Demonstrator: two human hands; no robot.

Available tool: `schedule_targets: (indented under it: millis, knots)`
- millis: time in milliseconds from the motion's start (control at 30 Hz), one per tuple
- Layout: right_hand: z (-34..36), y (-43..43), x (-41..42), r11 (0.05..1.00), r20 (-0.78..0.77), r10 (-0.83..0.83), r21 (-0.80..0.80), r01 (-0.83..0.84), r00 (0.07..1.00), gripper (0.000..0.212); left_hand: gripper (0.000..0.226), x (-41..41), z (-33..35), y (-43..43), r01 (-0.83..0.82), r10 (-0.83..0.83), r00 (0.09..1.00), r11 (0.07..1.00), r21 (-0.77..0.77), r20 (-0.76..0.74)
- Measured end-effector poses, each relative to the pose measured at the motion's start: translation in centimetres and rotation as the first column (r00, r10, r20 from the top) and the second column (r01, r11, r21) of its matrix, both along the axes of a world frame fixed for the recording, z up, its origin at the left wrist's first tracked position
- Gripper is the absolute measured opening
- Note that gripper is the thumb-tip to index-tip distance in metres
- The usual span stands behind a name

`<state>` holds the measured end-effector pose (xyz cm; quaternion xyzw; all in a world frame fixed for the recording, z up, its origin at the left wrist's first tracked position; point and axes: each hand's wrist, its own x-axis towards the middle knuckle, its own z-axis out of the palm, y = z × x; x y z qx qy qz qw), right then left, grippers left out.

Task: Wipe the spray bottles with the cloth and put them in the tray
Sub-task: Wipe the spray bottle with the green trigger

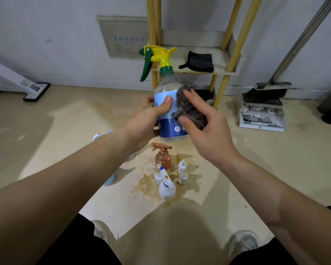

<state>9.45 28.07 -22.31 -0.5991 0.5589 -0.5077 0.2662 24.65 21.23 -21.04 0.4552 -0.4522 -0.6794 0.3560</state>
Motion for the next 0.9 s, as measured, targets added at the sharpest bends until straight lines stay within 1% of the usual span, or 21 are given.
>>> schedule_targets:
  millis: [67, 133, 167, 200, 233, 300, 367, 433, 467, 533, 633, 733, 833, 900]
  knots:
    - [0.2, -0.7, -0.6, 0.997, 0.121, -0.061, 0.054, 0.055, 0.991, 0.055, 0.053, -0.3, -0.2, 0.3, 0.035, -0.035, 0.999, 0.999, -0.001, 0.02]
    - [0.0, -1.2, -1.1, 0.988, 0.245, -0.11, 0.131, 0.079, 0.963, 0.05, 0.053, -0.5, -0.3, 0.4, 0.036, -0.035, 0.999, 0.999, -0.008, 0.029]
    - [-0.3, -1.2, -1.2, 0.984, 0.282, -0.124, 0.161, 0.08, 0.951, 0.048, 0.053, -0.5, -0.2, 0.3, 0.018, -0.017, 0.999, 1.0, -0.013, 0.028]
    - [-0.5, -1.0, -1.0, 0.981, 0.288, -0.131, 0.178, 0.081, 0.949, 0.047, 0.053, -0.5, -0.2, 0.2, -0.007, 0.008, 1.0, 1.0, -0.014, 0.024]
    - [-0.7, -0.6, -0.7, 0.98, 0.268, -0.131, 0.182, 0.083, 0.955, 0.047, 0.054, -0.5, -0.1, 0.0, -0.035, 0.035, 0.999, 0.999, -0.013, 0.017]
    - [-1.0, 0.6, 0.5, 0.988, 0.187, -0.092, 0.142, 0.065, 0.978, 0.052, 0.054, -0.3, -0.1, -0.4, -0.08, 0.08, 0.997, 0.997, -0.007, 0.008]
    - [-1.2, 1.4, 1.5, 0.996, 0.055, -0.057, 0.075, 0.052, 0.997, 0.058, 0.055, -0.2, -0.2, -0.5, -0.1, 0.1, 0.995, 0.995, 0.003, 0.004]
    - [-1.1, 1.3, 1.7, 0.998, -0.085, -0.061, -0.003, 0.061, 0.995, 0.059, 0.057, -0.2, -0.3, -0.2, -0.078, 0.078, 0.997, 0.997, 0.007, 0.012]
    - [-1.0, 1.0, 1.5, 0.997, -0.123, -0.066, -0.034, 0.062, 0.99, 0.059, 0.057, -0.3, -0.4, 0.0, -0.057, 0.057, 0.998, 0.998, 0.008, 0.02]
    - [-0.7, 0.4, 1.2, 0.995, -0.125, -0.082, -0.062, 0.074, 0.989, 0.059, 0.054, -0.6, -0.4, 0.4, -0.015, 0.015, 0.999, 1.0, -0.002, 0.042]
    - [-0.1, -0.1, 0.8, 0.994, -0.005, -0.111, -0.022, 0.11, 0.994, 0.056, 0.046, -0.5, -0.3, 0.4, 0.036, -0.035, 0.996, 0.999, -0.01, 0.078]
    - [0.1, -0.3, 0.1, 0.988, 0.131, -0.154, 0.039, 0.15, 0.979, 0.053, 0.035, -0.1, -0.4, 0.2, 0.052, -0.052, 0.997, 0.999, -0.011, 0.058]
    - [0.2, -0.5, -0.3, 0.986, 0.263, -0.165, 0.073, 0.151, 0.95, 0.05, 0.039, 0.2, -0.9, 0.3, 0.064, -0.062, 0.998, 0.997, -0.036, 0.03]
    - [0.1, -0.4, -0.2, 0.987, 0.304, -0.154, 0.082, 0.135, 0.94, 0.049, 0.043, 0.3, -1.1, 0.4, 0.09, -0.09, 0.996, 0.996, -0.013, -0.009]
